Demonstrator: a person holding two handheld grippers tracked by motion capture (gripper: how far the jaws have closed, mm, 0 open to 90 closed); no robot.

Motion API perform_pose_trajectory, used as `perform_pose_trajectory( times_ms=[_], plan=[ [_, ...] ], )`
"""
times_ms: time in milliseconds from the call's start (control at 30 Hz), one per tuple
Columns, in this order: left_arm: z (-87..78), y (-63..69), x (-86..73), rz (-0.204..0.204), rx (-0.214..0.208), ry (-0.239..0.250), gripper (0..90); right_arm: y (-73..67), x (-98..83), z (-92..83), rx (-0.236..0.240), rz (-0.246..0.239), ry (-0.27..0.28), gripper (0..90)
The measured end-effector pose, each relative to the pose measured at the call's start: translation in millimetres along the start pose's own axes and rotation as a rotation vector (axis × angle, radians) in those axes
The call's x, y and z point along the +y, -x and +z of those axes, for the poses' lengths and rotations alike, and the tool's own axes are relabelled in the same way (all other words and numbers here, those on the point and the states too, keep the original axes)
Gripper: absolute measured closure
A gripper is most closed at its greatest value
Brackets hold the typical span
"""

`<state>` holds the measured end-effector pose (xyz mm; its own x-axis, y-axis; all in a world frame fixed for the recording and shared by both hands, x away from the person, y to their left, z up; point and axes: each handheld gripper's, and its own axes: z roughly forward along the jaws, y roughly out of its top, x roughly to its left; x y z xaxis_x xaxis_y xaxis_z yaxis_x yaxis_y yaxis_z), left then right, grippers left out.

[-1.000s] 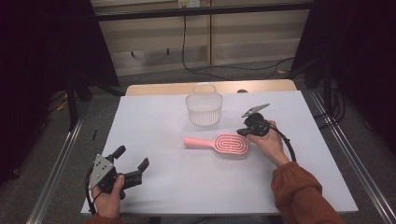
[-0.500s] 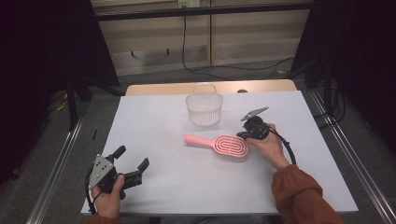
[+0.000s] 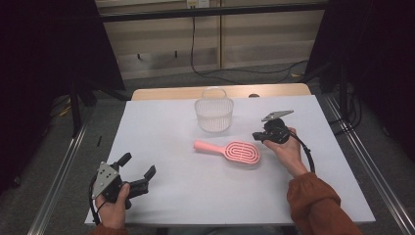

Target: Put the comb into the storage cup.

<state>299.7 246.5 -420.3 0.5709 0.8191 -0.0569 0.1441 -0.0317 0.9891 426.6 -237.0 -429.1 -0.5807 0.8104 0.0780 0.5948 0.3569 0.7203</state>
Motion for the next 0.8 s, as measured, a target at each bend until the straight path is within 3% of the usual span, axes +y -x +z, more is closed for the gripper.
perform_pose_trajectory(
  times_ms=[200, 400, 800],
  plan=[
    [-0.2, 0.1, 0.2, -0.004, 0.004, 0.006, 3.2, 1.5, 1.7, -12.0, 0.013, 0.007, 0.076, 87.0],
    [-0.3, -0.2, 0.1, -0.003, 0.005, 0.003, 3.3, -0.2, 3.6, -24.1, 0.012, 0.001, 0.144, 78.3],
    [-0.8, -0.3, 0.0, -0.003, 0.003, 0.005, 3.2, -5.7, 3.3, -40.4, 0.029, -0.018, 0.206, 56.2]
  ],
)
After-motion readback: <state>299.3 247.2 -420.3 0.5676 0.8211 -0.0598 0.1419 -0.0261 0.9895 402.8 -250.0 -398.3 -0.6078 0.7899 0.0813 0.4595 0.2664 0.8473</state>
